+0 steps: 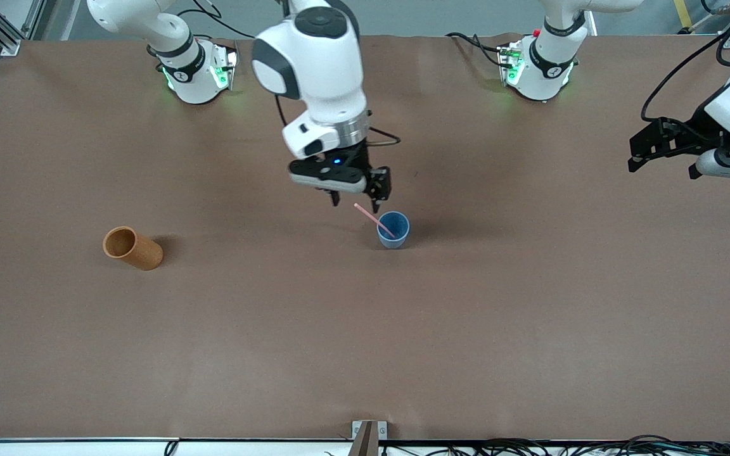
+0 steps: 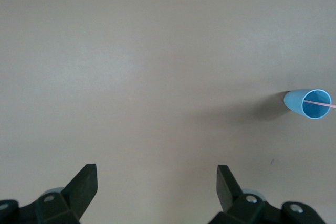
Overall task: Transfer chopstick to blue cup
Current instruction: 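Open the right gripper and draw it back from the blue cup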
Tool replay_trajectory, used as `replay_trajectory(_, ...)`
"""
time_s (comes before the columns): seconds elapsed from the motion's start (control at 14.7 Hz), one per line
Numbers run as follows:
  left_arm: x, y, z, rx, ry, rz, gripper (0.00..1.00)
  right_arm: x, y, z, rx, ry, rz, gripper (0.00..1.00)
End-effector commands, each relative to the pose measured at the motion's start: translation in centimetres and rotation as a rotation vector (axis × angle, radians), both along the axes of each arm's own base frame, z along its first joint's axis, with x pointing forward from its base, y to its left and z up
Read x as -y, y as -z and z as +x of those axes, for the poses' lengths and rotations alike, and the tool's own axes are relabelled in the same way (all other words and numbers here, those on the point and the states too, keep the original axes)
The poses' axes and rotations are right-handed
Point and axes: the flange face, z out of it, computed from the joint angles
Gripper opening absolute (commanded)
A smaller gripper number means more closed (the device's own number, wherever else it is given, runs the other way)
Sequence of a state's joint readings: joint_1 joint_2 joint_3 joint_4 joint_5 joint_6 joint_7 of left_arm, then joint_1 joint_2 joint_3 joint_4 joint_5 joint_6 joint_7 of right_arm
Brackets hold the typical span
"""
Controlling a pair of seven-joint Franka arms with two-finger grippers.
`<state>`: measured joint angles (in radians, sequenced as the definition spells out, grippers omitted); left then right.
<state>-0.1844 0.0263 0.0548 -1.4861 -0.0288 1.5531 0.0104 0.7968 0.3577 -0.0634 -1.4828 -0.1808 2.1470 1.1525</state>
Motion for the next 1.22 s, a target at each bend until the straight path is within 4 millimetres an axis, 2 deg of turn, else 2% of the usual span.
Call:
replay_trajectory(0.0,-0.4,-0.8,-0.3,-0.002,0.001,-0.012,1.00,6.4,-4.7,1.1,-0.023,0.009,-0.051,0.96)
replay_trajectory(0.14,0.1,-1.3,-0.4,0.007,0.007,-0.009,1.00,10.8,-6.7,1.7,-0.064,-0.002,-0.106,0.97)
replay_trajectory(0.41,0.2,-1.6,-0.7,-0.004,-0.011,-0.021,1.00,21.4,-8.5,2.0,-0.114,-0.058,-0.170,0.97)
replay_trajectory(0.54,0.3,-1.5,-0.7,-0.007,-0.026,-0.024,1.00,26.4,-9.0,1.6,-0.151,-0.081,-0.121,0.97)
replay_trajectory(0.75,0.6,-1.5,-0.7,-0.006,-0.024,-0.015,1.00,33.5,-8.6,0.3,-0.204,-0.155,-0.151,0.97)
replay_trajectory(0.88,0.4,-1.4,-0.6,-0.007,-0.029,-0.012,1.00,39.6,-9.1,-0.5,-0.264,-0.213,-0.178,0.97)
replay_trajectory(1.09,-0.1,-1.5,-0.7,-0.006,-0.028,-0.022,1.00,45.7,-9.8,-1.1,-0.313,-0.206,-0.179,0.97)
replay_trajectory(1.15,-0.2,-1.6,-0.8,-0.004,-0.017,-0.022,1.00,47.1,-11.0,-1.2,-0.312,-0.199,-0.175,0.97)
